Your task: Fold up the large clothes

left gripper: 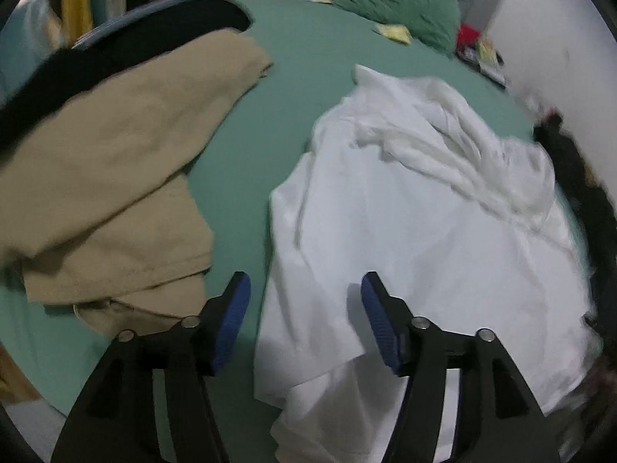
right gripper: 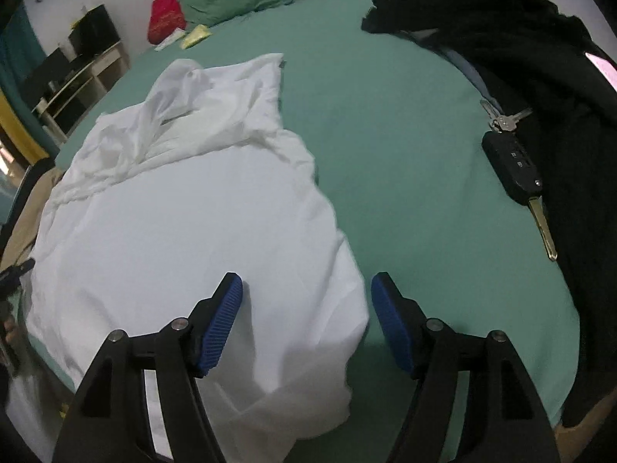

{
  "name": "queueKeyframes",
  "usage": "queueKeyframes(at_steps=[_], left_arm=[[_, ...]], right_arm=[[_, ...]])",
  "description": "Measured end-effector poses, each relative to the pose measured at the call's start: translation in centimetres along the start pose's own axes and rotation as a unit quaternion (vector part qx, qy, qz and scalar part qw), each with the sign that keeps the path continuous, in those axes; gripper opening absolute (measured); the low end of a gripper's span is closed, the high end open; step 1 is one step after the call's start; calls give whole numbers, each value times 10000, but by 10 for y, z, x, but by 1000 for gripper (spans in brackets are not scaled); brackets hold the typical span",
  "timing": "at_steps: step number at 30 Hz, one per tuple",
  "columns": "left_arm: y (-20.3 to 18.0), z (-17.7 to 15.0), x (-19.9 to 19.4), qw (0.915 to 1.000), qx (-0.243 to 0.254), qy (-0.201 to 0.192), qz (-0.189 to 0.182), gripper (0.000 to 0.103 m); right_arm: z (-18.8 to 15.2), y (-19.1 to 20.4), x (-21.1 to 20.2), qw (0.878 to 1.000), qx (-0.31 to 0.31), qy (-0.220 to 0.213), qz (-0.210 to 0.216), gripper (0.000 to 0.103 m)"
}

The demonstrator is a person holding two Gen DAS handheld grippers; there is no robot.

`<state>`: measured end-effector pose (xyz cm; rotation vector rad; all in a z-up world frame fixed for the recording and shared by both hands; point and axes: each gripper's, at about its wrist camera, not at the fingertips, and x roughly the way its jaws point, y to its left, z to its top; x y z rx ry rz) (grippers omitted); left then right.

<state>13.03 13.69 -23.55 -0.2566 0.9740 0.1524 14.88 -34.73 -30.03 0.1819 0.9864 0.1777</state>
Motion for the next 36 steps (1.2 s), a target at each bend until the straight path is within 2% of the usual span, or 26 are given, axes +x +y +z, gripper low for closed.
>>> queueKeyframes(at_steps=[2, 4, 5, 6, 7, 8, 9, 11, 13, 17, 22, 30, 36], left_arm=[[-9, -4, 2, 9994, 292, 57, 174, 67], [-11, -13, -4, 9982, 515, 25, 308, 66], [-12, -16, -6, 9982, 538, 47, 279, 66], [-10, -19, -9, 9981, 561, 66, 246, 66], [-10, -21, -13, 9978, 616, 78, 216, 63], [-11, -23, -15, 9975, 681, 85, 171, 50], [-14, -26, -18, 9970, 753, 101, 125, 33], [-21, -30, -22, 9960, 858, 227, -113, 5], [-27, -35, -31, 9956, 881, 229, -204, 5], [-23, -40, -60, 9969, 530, 224, -545, 4], [-13, -44, -101, 9975, 303, 96, -633, 4], [-8, -43, -151, 9953, 0, 57, -967, 5], [-15, -10, -173, 9914, -214, -245, -1264, 5]], right_arm=[[-3, 9, 2, 9998, -22, 69, 167, 71], [-7, 26, 4, 9993, -304, 188, 106, 67], [-9, 38, 7, 9983, -542, 232, 41, 58], [-12, 46, 8, 9978, -621, 230, 57, 36], [-16, 45, 4, 9977, -595, 259, 201, 25], [-19, 47, 4, 9976, -527, 295, 337, 9], [-22, 50, 5, 9975, -506, 328, 373, 6], [-25, 55, 4, 9977, -565, 283, 254, 4], [-26, 53, -1, 9982, -422, 264, 333, 3], [-30, 35, -25, 9972, 224, 46, 714, 3], [-37, 19, -65, 9919, 699, -335, 1005, 3], [-37, 18, -115, 9868, 806, -713, 1213, 3], [-4, 16, -135, 9792, 876, -1105, 1457, 3]])
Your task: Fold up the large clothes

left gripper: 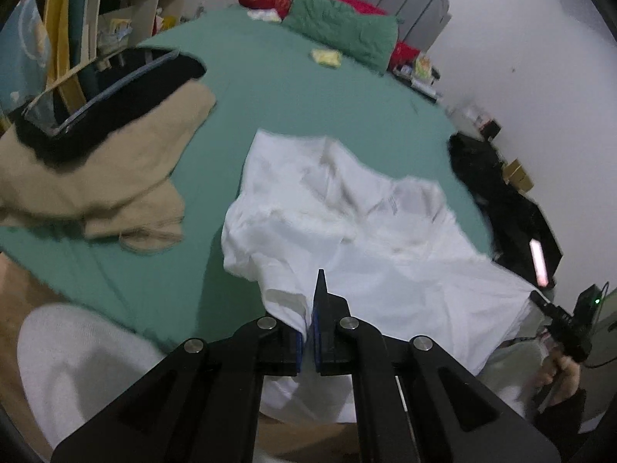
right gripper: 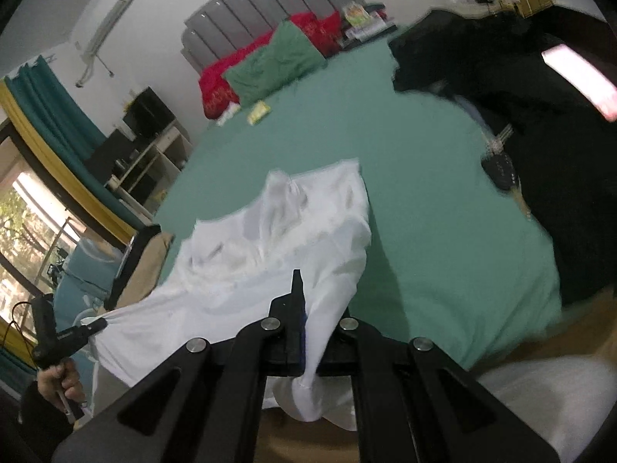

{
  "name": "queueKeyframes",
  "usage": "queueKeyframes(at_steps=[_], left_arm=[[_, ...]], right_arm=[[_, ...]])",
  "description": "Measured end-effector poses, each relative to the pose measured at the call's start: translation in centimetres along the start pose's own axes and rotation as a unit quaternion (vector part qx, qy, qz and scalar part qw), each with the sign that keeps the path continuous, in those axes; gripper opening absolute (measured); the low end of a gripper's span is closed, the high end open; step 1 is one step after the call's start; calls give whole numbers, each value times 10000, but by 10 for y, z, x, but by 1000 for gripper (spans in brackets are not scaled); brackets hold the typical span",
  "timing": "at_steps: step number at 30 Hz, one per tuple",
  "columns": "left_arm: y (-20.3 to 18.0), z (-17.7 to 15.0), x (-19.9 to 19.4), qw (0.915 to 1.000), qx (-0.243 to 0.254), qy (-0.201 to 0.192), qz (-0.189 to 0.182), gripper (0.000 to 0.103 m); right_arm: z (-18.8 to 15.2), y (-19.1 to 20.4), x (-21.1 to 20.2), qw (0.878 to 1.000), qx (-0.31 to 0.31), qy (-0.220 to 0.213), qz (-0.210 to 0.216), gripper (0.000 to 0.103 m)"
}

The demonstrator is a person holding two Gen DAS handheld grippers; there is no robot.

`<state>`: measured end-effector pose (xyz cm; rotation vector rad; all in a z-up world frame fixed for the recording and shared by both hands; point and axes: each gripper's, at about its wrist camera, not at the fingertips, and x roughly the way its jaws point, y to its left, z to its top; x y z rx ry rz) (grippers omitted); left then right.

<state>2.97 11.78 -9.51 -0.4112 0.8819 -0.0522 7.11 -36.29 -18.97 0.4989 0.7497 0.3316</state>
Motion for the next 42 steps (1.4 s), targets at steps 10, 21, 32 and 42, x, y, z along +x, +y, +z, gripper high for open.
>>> queueKeyframes(at_steps=[10, 21, 32, 42], left_arm=[[-18, 92, 58, 9985, 306, -327, 316, 5], [2, 156, 225, 9945, -353, 462, 871, 5], [21, 120, 244, 9893, -730, 725, 1037, 44], [8, 114, 173, 9919, -501, -42, 1164, 60]], right_arm=[[103, -38, 79, 9918, 913, -293, 846, 3], [156, -87, 233, 9889, 1312, 492, 494, 5], [147, -114, 245, 9884, 1259, 848, 15, 47], [152, -113, 202, 9949, 600, 537, -612, 74]])
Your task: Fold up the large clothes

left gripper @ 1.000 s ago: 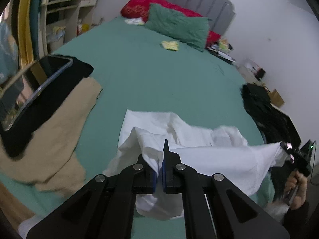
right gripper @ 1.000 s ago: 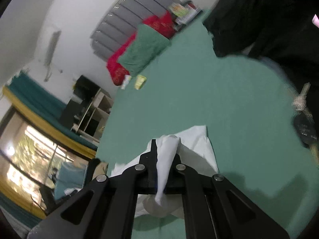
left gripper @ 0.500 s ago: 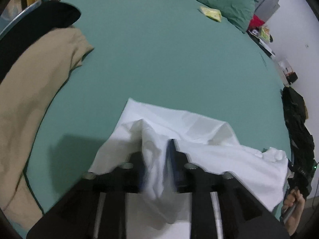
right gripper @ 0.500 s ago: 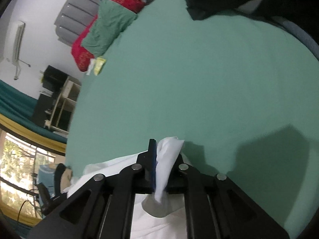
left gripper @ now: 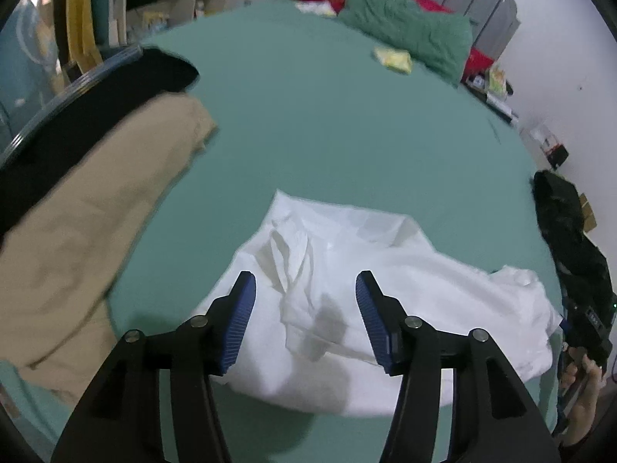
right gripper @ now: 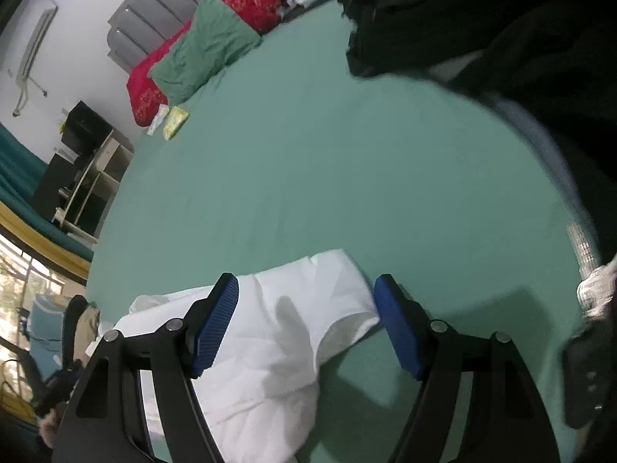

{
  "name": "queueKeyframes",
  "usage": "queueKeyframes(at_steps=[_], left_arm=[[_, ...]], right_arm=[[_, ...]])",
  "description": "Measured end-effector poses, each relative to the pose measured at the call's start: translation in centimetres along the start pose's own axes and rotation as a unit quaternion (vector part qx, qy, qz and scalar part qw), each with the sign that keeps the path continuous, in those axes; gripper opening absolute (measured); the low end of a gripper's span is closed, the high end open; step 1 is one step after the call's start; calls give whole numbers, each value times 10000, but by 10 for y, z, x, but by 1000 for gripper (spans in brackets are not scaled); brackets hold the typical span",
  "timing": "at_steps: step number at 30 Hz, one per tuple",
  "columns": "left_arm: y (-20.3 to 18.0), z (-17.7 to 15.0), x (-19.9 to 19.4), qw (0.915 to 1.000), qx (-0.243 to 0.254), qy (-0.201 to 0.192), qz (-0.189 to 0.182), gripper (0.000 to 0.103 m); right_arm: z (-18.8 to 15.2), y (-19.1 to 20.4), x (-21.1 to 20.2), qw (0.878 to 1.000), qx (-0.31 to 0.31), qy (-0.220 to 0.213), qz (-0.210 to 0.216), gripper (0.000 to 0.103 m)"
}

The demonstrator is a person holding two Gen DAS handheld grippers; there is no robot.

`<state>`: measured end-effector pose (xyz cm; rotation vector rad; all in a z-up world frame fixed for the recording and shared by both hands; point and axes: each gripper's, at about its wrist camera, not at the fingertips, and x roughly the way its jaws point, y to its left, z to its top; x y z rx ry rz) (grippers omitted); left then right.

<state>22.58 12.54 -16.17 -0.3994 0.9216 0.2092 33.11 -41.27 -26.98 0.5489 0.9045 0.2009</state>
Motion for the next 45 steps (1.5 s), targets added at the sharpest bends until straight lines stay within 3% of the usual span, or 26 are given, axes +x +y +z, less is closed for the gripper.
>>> queueKeyframes(at_steps=[3, 6, 12, 16, 19, 20, 21, 22, 23, 26, 31, 36, 42, 43, 44, 45], left_arm=[[2, 1, -17, 9997, -127, -209, -82, 63], [2, -6, -11, 9999, -90, -66, -108, 63], [4, -22, 23, 9992, -78, 395, -88, 63], [-1, -22, 36, 9988, 116, 465, -38, 63], [-3, -20, 37, 9989, 192, 412, -124, 63], [-3, -20, 36, 9990, 218, 361, -169, 59], [-4, -19, 36, 9989, 285, 319, -187, 49], [-5, -18, 38, 9987, 358, 317, -187, 43], [-6, -17, 40, 9984, 403, 339, -196, 29], [-8, -14, 43, 9978, 448, 355, -348, 5], [-22, -2, 22, 9970, 688, -1, -346, 3], [-39, 28, -10, 9944, 768, -560, -466, 3], [-51, 91, 13, 9929, 618, -931, -408, 4], [-52, 97, 24, 9941, 572, -857, -325, 4], [-51, 103, 38, 9962, 479, -690, -227, 12], [-50, 108, 55, 9983, 359, -429, -143, 37]], right_arm=[[2, -5, -23, 9995, -64, -299, 95, 74], [-1, -4, -32, 9991, -119, -295, 285, 73], [-24, 13, -1, 9972, -489, 471, 303, 69], [-29, -1, 19, 9974, -186, 680, 167, 61], [-24, -8, 21, 9981, 12, 552, 269, 50], [-22, -8, 23, 9981, -21, 545, 280, 38], [-21, -7, 26, 9979, -52, 558, 312, 20], [-21, -6, 29, 9975, -57, 592, 377, 11], [-21, -6, 34, 9969, -51, 639, 466, 4], [-25, -2, 33, 9967, -146, 591, 534, 3], [-12, 24, 1, 9956, -717, -5, 608, 3], [8, 41, -25, 9891, -889, -701, 939, 3], [42, 31, -6, 9896, -49, -732, 1236, 4], [47, 30, 6, 9903, 38, -624, 1243, 7], [49, 30, 18, 9931, 96, -508, 1056, 21], [52, 31, 24, 9953, 143, -462, 845, 51]])
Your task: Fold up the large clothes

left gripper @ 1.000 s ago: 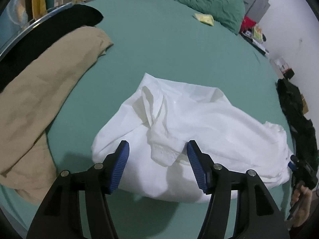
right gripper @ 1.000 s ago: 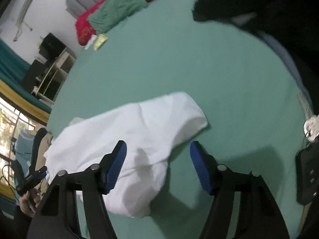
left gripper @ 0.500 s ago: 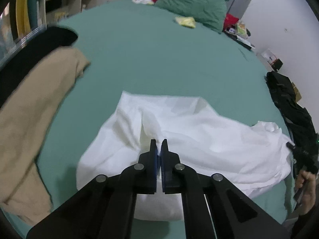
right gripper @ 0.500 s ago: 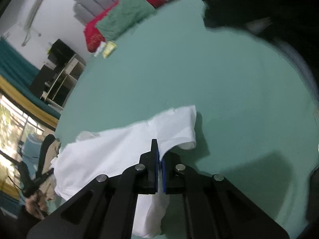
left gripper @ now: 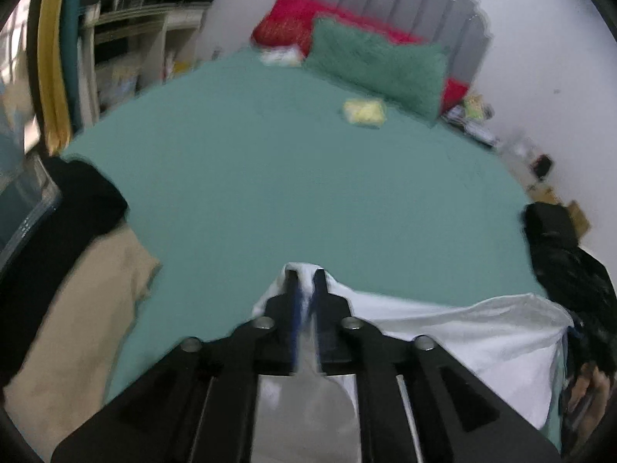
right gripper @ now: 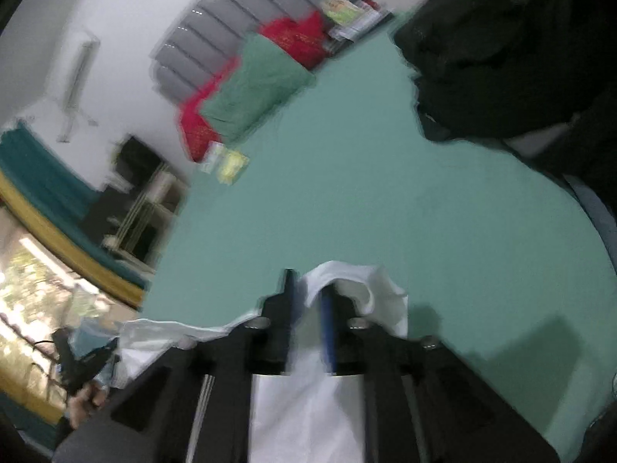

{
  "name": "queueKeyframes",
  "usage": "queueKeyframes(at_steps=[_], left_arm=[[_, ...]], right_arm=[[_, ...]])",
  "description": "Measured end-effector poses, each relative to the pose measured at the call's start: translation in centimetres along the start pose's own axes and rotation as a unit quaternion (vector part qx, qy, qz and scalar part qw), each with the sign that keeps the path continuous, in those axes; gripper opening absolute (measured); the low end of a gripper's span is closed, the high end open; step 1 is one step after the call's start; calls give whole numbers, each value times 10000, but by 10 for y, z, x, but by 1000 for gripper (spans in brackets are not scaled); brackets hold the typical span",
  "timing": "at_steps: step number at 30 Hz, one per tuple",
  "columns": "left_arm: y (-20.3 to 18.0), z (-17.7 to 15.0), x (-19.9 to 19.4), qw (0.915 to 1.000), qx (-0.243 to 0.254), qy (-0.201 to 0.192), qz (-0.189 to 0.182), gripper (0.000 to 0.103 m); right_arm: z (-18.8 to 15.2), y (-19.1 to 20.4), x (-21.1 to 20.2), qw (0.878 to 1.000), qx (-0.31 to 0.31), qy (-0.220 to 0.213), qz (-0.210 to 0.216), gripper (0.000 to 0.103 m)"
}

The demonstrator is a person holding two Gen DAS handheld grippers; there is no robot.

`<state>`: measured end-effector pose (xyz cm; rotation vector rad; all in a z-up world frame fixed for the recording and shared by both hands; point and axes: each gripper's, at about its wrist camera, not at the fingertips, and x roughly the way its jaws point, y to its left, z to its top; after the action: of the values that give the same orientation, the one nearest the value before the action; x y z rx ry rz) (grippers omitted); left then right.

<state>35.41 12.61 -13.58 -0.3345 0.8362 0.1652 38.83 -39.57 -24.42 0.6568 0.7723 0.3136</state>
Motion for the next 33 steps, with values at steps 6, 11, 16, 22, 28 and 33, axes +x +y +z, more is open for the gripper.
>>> queueKeyframes(at_steps=[6, 11, 16, 22, 28, 33], left_arm=[[28, -25, 12, 9994, -82, 300, 115, 74], [67, -73, -12, 9979, -150, 536, 331, 74], [90, -128, -22, 9922, -80, 1135, 510, 74], [65, -154, -33, 9913, 455, 1193, 325, 12], [41, -175, -91, 9937, 539, 956, 235, 11], [35, -210, -120, 9896, 389, 1385, 66, 12]], right_arm=[[-19, -9, -2, 9975, -113, 156, -677, 79], [-64, -17, -24, 9958, -146, 452, -788, 79], [-124, -7, -36, 9922, -249, 980, -730, 78], [-154, 9, -46, 9847, -895, 1300, -736, 8], [-142, 0, -105, 9855, -1015, 1027, -889, 7], [-155, -11, -150, 9858, -901, 974, -1034, 7]])
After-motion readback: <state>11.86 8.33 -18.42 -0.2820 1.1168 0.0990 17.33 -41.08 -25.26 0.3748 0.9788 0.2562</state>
